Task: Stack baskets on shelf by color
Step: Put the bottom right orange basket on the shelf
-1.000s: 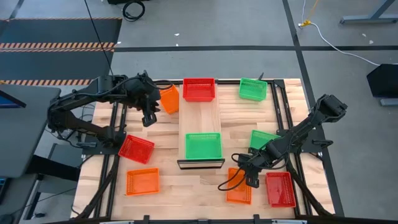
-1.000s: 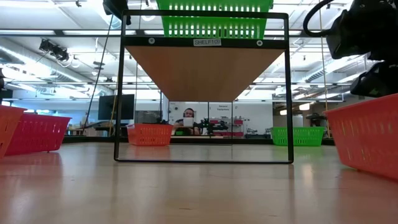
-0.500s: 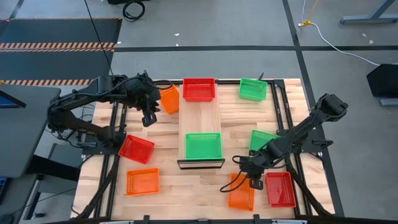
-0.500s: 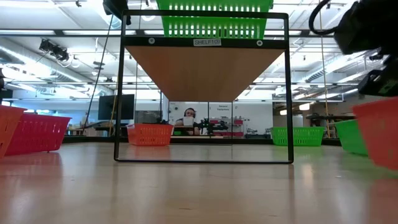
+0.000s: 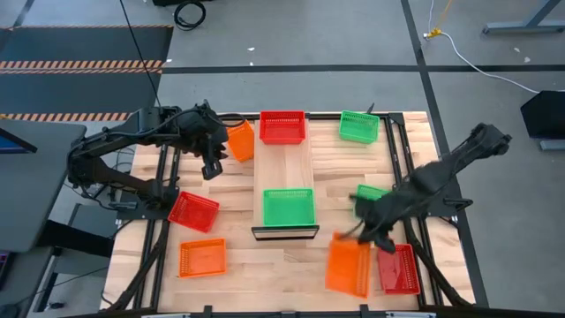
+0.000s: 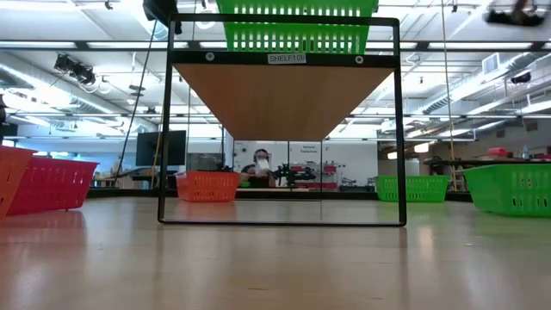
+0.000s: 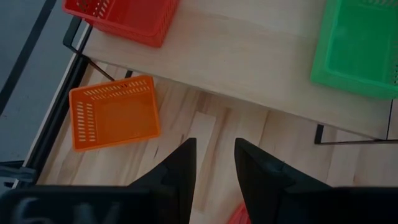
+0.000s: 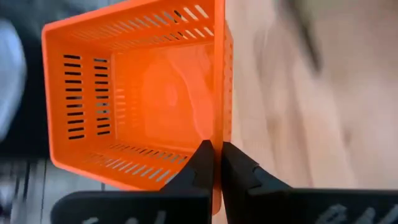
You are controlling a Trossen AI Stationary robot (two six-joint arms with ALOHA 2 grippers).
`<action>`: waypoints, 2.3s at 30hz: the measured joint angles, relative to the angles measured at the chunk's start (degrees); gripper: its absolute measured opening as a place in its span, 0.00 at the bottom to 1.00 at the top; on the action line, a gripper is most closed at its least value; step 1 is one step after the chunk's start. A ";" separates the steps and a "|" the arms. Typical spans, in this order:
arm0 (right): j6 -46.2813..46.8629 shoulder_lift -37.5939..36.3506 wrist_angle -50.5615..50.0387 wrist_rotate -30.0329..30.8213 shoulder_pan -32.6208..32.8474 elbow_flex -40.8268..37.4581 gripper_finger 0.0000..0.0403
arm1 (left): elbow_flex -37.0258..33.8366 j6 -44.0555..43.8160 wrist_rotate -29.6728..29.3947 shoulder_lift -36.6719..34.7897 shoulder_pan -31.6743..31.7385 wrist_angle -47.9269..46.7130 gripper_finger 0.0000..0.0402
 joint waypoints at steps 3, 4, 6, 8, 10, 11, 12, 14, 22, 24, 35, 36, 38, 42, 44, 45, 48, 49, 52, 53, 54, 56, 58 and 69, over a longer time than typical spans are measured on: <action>-0.04 -1.97 -0.01 7.44 -3.10 3.96 0.03 | 0.00 -0.40 0.00 0.00 0.00 1.72 0.29; -0.10 -2.12 0.03 9.45 -4.56 5.40 0.03 | 0.00 -0.74 0.00 0.00 -0.01 2.49 0.29; -0.75 -1.80 0.09 11.57 -8.21 8.06 0.03 | 0.00 -1.46 0.00 0.00 0.00 3.74 0.29; -0.86 -0.66 0.20 11.80 -12.04 10.52 0.03 | 0.00 -1.50 0.00 0.00 0.00 4.07 0.29; 0.39 1.30 0.07 11.78 -16.31 12.89 0.03 | 0.00 -1.50 0.00 0.00 0.00 4.07 0.29; 1.57 2.34 0.19 11.72 -18.23 13.95 0.03 | 0.00 -1.50 -0.02 0.00 0.00 4.05 0.29; 3.09 3.51 0.21 11.55 -20.21 14.93 0.03 | 0.00 -1.56 -0.08 0.00 -0.01 4.05 0.29; 6.38 5.96 0.21 11.08 -23.51 16.69 0.03 | 0.00 -2.22 -1.22 0.00 -0.02 3.89 0.29; 15.95 15.72 0.39 8.14 -30.87 20.29 0.04 | 0.00 -2.95 -8.40 0.00 0.04 -1.34 0.29; 19.09 17.89 0.05 6.73 -31.40 20.28 0.04 | 0.00 -2.96 -9.11 0.00 0.04 -2.53 0.29; 30.45 21.78 0.01 9.99 -32.00 20.29 0.04 | 0.00 -2.89 -11.97 -0.68 0.04 -2.75 0.29; 31.04 21.63 -0.26 10.55 -32.01 20.29 0.04 | -0.01 -2.81 -12.28 -0.84 0.04 -2.73 0.29; 32.05 21.45 -0.60 11.43 -32.23 20.33 0.04 | -0.01 -2.26 -13.11 -1.25 0.04 -2.45 0.29; 32.87 21.65 -2.12 11.34 -32.70 20.33 0.04 | 0.00 -1.07 -13.37 -1.70 0.28 -1.88 0.29; 33.45 21.83 -3.30 11.43 -32.75 20.33 0.04 | 0.00 -0.98 -13.38 -1.70 0.30 -1.87 0.29; 33.65 21.92 -3.67 11.47 -32.73 20.33 0.04 | 0.00 -0.91 -13.38 -1.70 0.30 -1.83 0.29; 33.86 22.02 -5.07 11.45 -32.79 20.33 0.04 | 0.00 -0.76 -13.35 -1.70 0.28 -1.83 0.29; 33.88 22.02 -5.32 11.47 -32.79 20.33 0.04 | 0.00 -0.76 -13.35 -1.70 0.28 -1.83 0.29; 33.82 22.02 -5.73 11.83 -32.83 20.33 0.04 | 0.00 -0.81 -13.35 -1.70 0.28 -1.83 0.29; 33.77 22.02 -5.73 11.95 -32.84 20.33 0.04 | 0.00 -0.88 -13.35 -1.70 0.28 -1.83 0.29; 33.65 22.02 -5.70 11.94 -32.85 20.33 0.05 | 0.00 -1.12 -13.33 -1.70 0.28 -1.83 0.29; 33.64 22.50 -5.56 11.93 -33.09 20.33 0.06 | 0.00 -1.62 -13.35 -1.70 0.28 -1.83 0.29; 33.56 23.08 -5.49 11.56 -33.38 20.27 0.07 | 0.00 -1.87 -13.33 -1.70 0.28 -1.81 0.29; 32.33 26.78 -4.67 10.40 -33.93 20.27 0.07 | 0.00 -2.52 -13.29 -1.70 0.29 -2.81 0.29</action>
